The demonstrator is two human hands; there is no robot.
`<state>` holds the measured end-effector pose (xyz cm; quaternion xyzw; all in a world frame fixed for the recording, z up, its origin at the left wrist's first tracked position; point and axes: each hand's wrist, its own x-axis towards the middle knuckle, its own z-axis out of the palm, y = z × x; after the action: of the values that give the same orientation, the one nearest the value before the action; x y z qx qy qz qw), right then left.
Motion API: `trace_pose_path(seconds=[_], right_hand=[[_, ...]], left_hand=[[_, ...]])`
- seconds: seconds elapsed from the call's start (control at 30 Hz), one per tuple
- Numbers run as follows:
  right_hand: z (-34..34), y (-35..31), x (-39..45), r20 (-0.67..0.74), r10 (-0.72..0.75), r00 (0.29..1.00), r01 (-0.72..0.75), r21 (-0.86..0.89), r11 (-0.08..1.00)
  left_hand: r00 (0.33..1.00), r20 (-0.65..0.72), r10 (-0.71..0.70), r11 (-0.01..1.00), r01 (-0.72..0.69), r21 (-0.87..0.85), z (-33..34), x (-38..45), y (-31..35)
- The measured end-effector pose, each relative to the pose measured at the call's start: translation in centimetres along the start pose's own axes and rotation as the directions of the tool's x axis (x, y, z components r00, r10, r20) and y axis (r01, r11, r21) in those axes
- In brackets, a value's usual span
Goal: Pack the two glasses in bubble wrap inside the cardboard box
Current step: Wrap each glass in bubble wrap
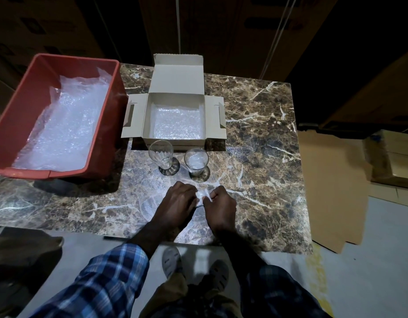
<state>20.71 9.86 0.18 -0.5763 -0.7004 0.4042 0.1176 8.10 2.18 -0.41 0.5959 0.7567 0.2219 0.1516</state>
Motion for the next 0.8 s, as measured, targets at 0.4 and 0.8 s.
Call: trace_pose_path(seconds=[0.4, 0.8], right_hand=[[0.5, 1.5, 0.0, 0.007, -0.129, 0.992, 0.122, 0.265, 0.957], [-1.0, 0.2, -0.2, 0.211, 0.083, 0.974, -0.179, 0.490, 0.853]], left_hand=[[0.938, 0.085, -0.335, 0.826, 0.336, -0.453, -0.1, 0.6, 0.7], [0.821, 0.137, -0.555, 0.461, 0.440, -0.771, 0.2, -0.1, 1.4]])
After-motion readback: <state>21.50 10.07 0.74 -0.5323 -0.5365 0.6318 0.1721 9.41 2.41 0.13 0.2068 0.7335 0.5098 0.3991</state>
